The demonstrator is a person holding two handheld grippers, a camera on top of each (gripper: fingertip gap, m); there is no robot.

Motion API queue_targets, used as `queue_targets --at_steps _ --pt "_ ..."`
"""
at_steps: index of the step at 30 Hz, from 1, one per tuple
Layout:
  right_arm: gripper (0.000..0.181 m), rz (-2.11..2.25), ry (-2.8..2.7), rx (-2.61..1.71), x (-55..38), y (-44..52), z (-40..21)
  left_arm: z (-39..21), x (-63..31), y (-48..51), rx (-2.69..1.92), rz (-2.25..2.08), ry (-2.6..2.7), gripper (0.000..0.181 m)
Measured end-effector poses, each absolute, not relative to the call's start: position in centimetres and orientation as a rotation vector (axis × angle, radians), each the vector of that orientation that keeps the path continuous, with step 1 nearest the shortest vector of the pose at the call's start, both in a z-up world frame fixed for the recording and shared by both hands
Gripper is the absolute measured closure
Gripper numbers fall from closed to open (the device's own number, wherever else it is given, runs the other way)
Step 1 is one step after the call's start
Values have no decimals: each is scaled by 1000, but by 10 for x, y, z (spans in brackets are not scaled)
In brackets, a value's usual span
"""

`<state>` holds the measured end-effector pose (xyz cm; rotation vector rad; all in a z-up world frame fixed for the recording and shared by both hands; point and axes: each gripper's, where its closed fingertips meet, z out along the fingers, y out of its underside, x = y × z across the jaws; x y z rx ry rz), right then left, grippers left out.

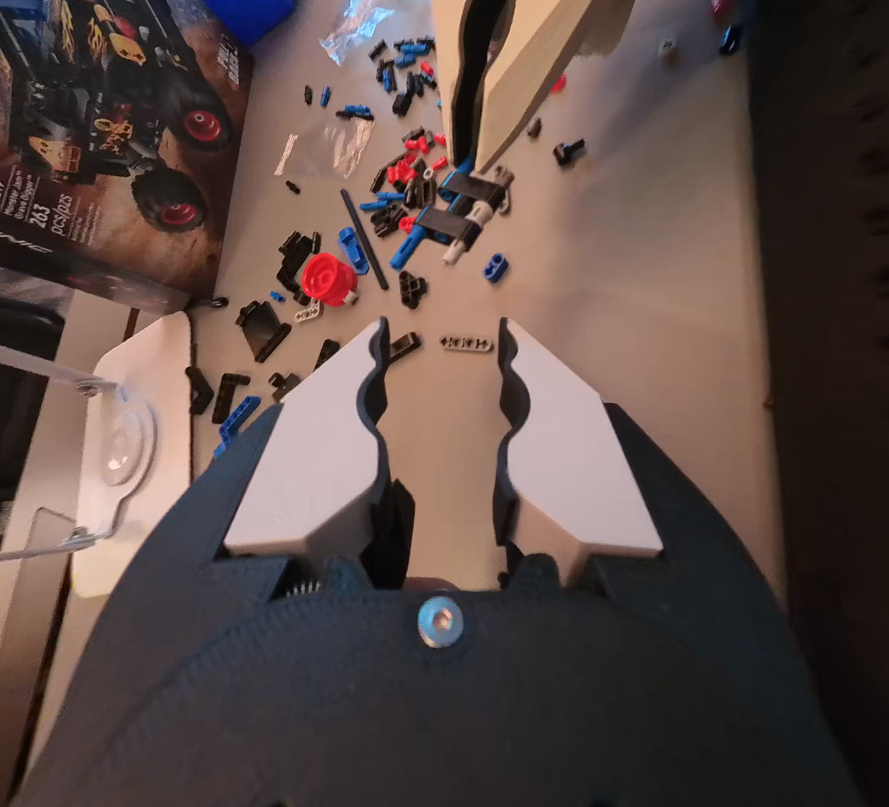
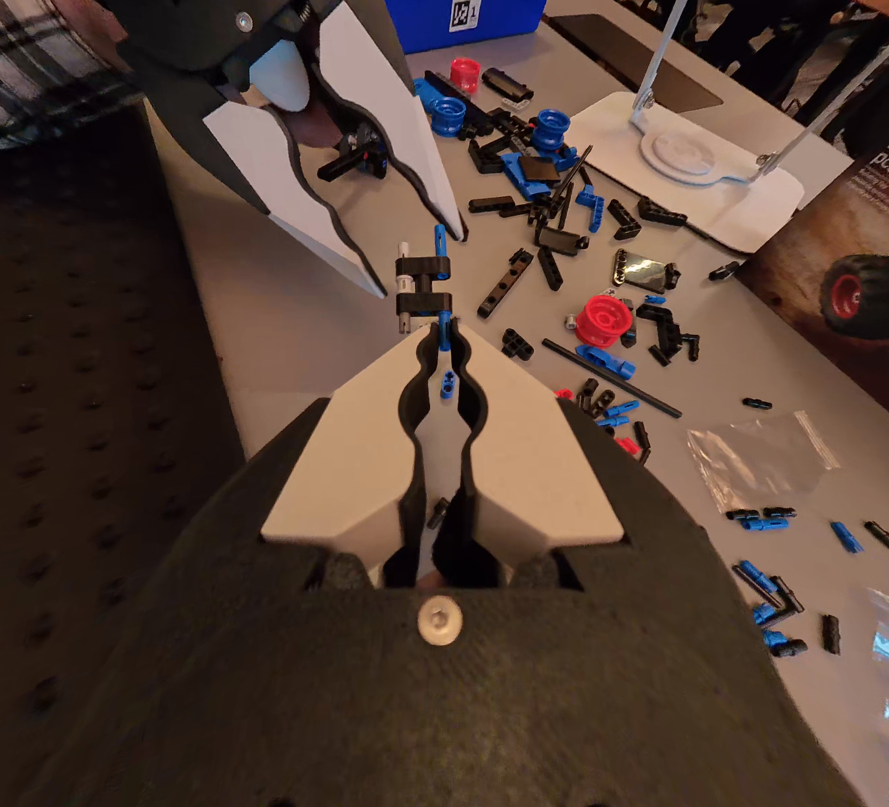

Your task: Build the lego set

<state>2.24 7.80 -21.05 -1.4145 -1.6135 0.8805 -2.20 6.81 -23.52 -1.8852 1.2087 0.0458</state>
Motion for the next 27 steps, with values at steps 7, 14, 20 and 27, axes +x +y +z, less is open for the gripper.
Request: queue_targets --at_steps 7,14,20,27 --pt "180 903 -1495 -1368 18 81 -192 -222 -3 62 -1837 -151 1143 141" --pt "180 867 -1396 -1302 7 80 -174 -195 2 70 -1795 -363 936 145" --pt "180 868 -1357 -1292 5 83 -169 -187 -1 71 -1779 -419 881 148" --pt "180 875 -1341 -1283 5 84 -168 -175 -1 72 -1742 -518 798 157"
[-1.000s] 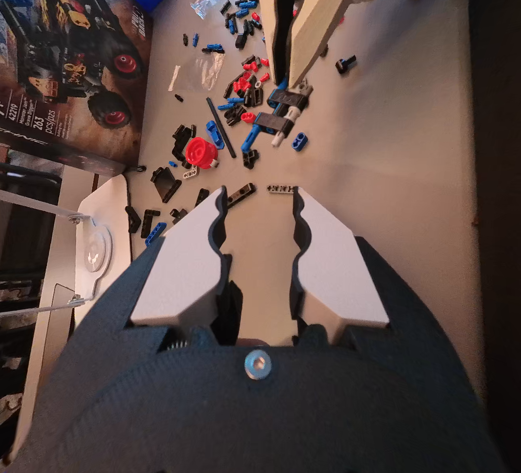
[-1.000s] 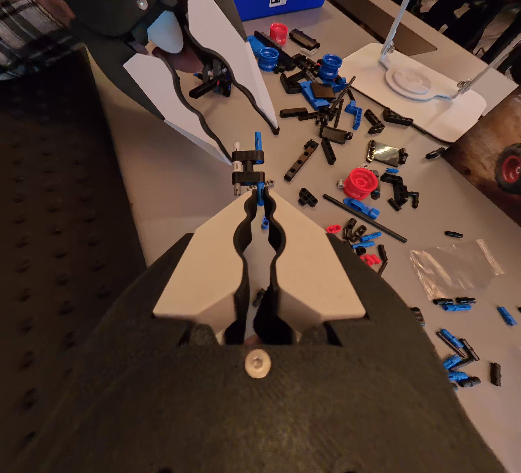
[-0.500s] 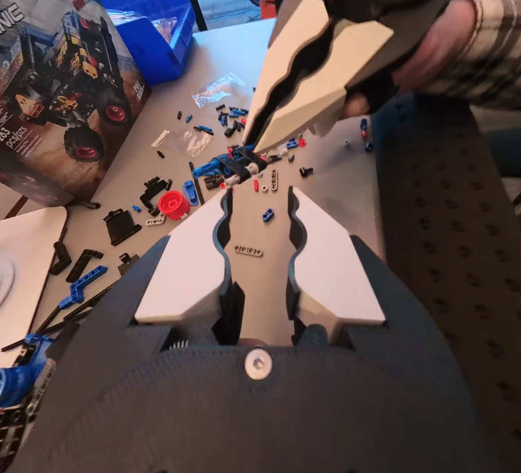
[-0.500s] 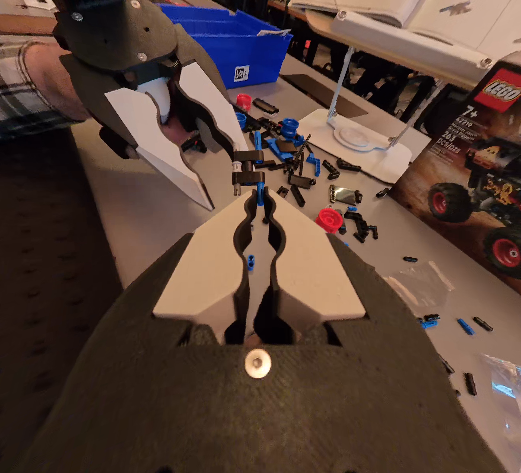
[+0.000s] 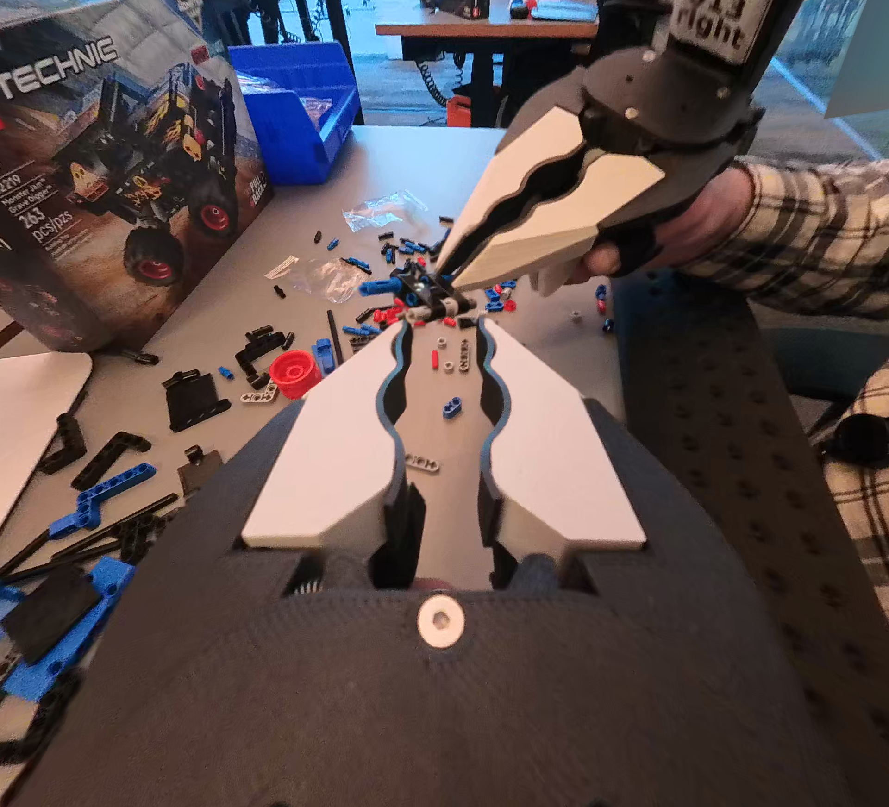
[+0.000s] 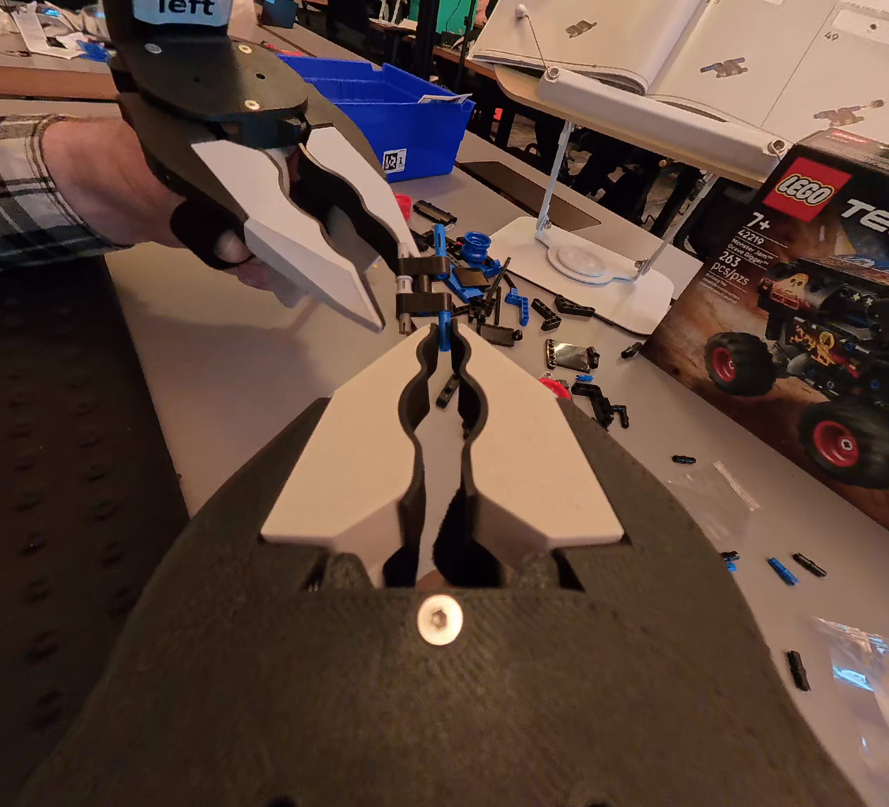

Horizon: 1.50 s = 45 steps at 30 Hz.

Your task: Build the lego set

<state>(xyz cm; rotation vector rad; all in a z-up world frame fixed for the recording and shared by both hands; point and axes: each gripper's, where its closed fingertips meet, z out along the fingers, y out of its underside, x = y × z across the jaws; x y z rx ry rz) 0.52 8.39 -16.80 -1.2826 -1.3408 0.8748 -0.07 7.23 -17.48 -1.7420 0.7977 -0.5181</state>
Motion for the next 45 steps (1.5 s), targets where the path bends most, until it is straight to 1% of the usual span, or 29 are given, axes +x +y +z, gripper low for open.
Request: queue_targets --at_steps 6,8,9,17,19,23,26,31,38,42,45 --pt "180 823 -1355 -1248 3 82 -170 -165 -2 76 -1717 -619 697 161" --pt "180 821 -1359 -1242 2 81 -170 -161 -3 76 -1698 -627 685 171" --pt "180 819 -1360 -1238 2 80 -171 -160 -2 75 -1695 -639 684 172" --pt "180 798 -1352 -1199 2 81 -169 -161 -2 73 -1704 -662 702 177" --pt "178 791 -1355 -1200 3 82 -169 -161 -3 73 -1707 -659 709 177" --pt "167 798 -1362 -1213 5 84 -172 -160 -6 72 -1710 -657 715 177" --pt "166 797 -1353 -1208 9 86 -168 -163 -7 71 -1726 -649 737 177" --pt "165 771 -1381 -1222 16 91 -172 -179 -5 63 -1813 -618 852 177" --pt "167 737 -1357 -1267 36 110 -174 -222 -1 32 -2051 -542 1209 177" --pt "168 757 -1334 -1292 43 116 -176 -245 -2 19 -2168 -598 1389 177" --pt "168 772 -1323 -1306 45 118 -179 -259 -1 8 -2262 -723 1483 177"
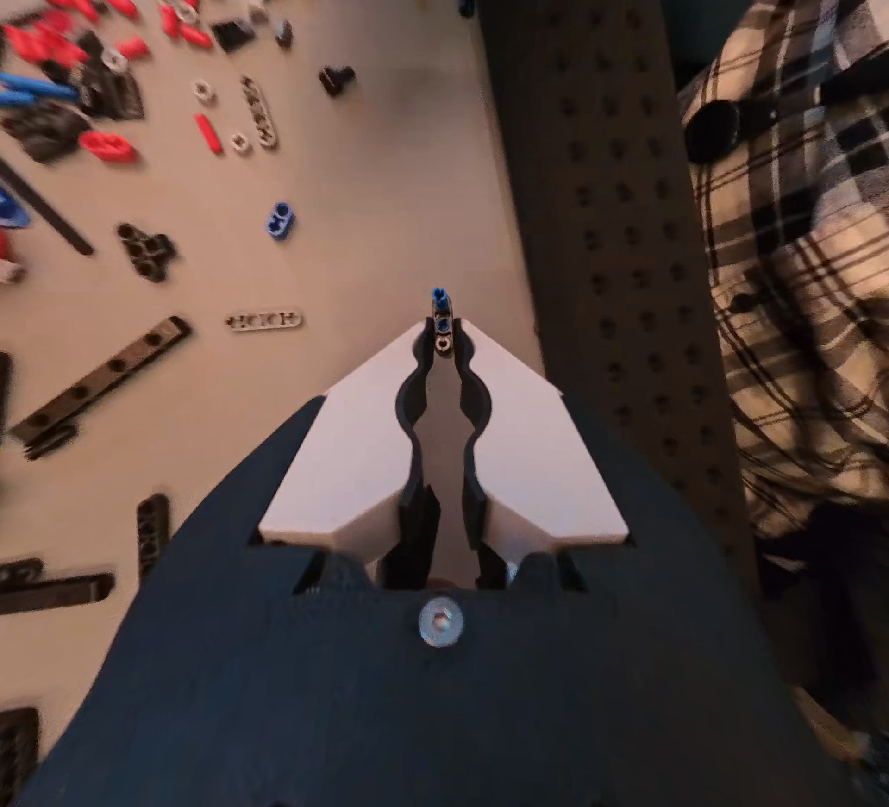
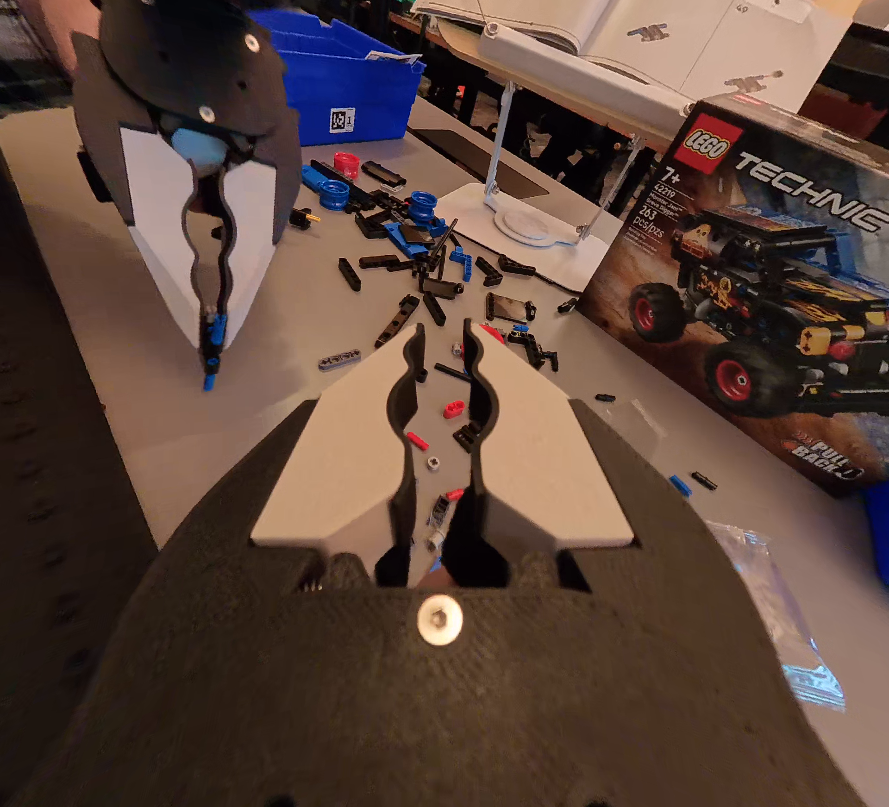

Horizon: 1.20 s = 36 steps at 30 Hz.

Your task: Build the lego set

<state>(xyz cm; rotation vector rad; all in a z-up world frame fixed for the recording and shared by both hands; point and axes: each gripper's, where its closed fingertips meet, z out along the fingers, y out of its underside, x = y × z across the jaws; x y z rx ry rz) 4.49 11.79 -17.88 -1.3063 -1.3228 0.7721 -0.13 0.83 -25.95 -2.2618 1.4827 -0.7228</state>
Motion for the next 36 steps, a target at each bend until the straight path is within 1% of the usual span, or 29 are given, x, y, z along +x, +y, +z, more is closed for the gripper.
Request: queue_targets --at_steps 2,5,8,10,15,20,24,26,29,31,33,34,36 --pt "168 780 -1314 -1319 46 120 -180 -269 -2 10 -2319 -737 1514 176" --pt "168 770 -1303 -1322 50 123 -178 -275 -3 21 -2341 -713 1508 168" --pt "168 735 -1292 -1341 60 132 -177 -277 -10 32 -2350 -597 1498 159" --pt "168 725 -1280 -1360 68 139 -177 -277 -12 35 -2344 -550 1487 148" --pt "169 697 -1257 -1385 84 152 -176 -270 -27 42 -2348 -445 1397 134" --pt "169 673 -1252 -1397 95 156 -178 -262 -42 35 -2366 -321 1301 137" --pt "169 619 -1264 -1435 106 164 -185 -266 -28 25 -2362 -291 1241 140" --pt "169 603 -1273 -1462 112 167 -188 -270 -21 28 -2343 -219 1213 137" --pt "169 572 -1284 -1488 119 172 -189 -279 -11 31 -2307 -149 1272 137" --pt "169 561 -1296 -1505 123 173 -191 -287 -7 27 -2315 -166 1362 142" --pt "169 547 -1316 -1519 126 174 -194 -288 -1 26 -2264 -183 1480 150" --pt "170 550 -1333 -1528 126 173 -197 -288 2 23 -2218 -189 1569 157" --pt "169 574 -1403 -1552 123 169 -208 -288 6 19 -2144 -195 1711 158"
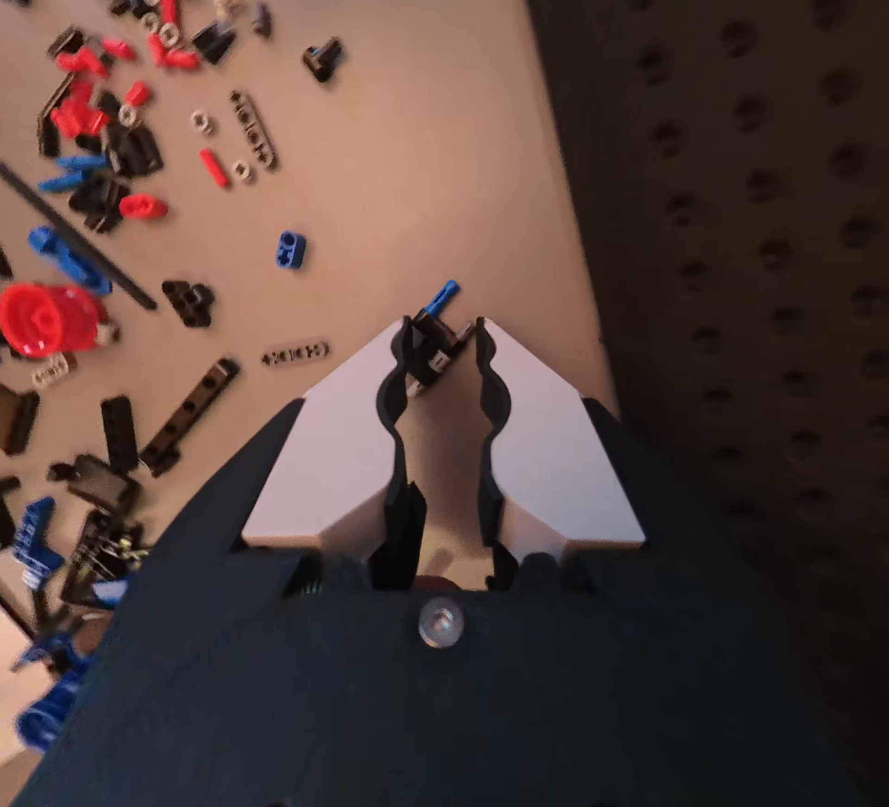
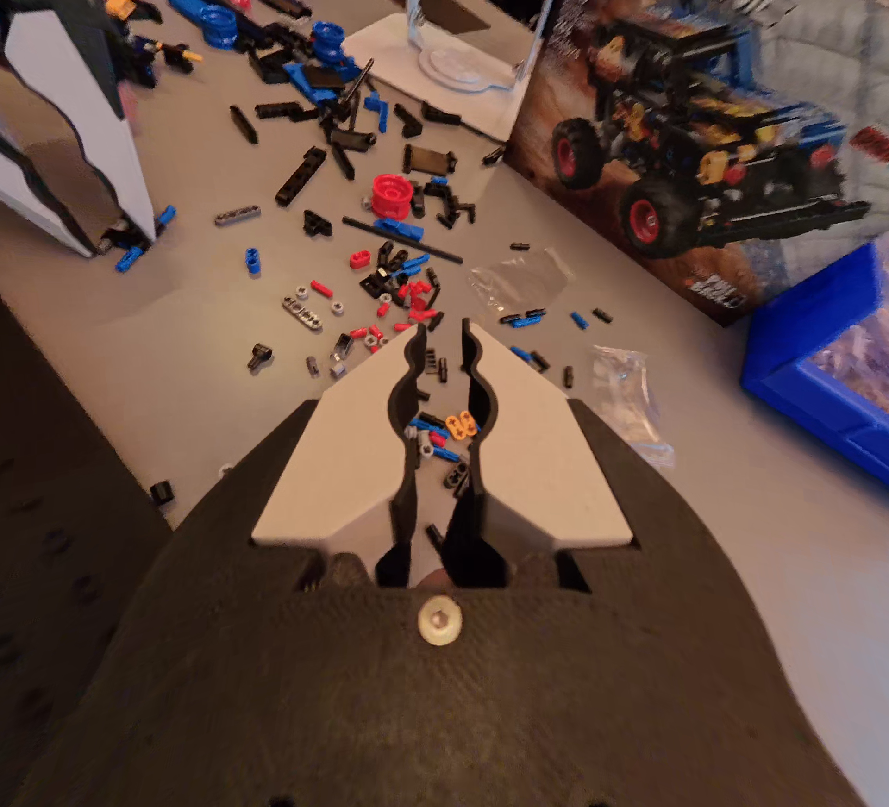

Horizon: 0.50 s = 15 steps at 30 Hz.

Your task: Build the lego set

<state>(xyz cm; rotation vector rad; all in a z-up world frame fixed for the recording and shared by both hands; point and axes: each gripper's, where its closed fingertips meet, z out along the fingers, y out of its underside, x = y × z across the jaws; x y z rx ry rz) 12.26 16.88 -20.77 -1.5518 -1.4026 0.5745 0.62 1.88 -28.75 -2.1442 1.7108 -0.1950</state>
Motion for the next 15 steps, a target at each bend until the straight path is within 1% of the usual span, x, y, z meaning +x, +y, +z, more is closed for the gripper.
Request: queue_targets --at_steps 3,5,6,10,15 --pt "172 583 -1565 -1543 111 161 -227 -285 0 21 -2053 -93 1866 156" --pt "174 564 -1685 -1529 103 159 -240 -279 -5 25 -2098 -74 1812 137" --pt "174 547 -1736 -1515 99 160 -245 -275 -6 26 -2105 -72 1771 133" --pt "176 512 -1924 -1517 90 165 -267 -265 -20 26 -2173 -19 1558 130" --pt "178 526 -2029 -1538 89 168 -282 -278 -24 14 -2233 -39 1431 133"
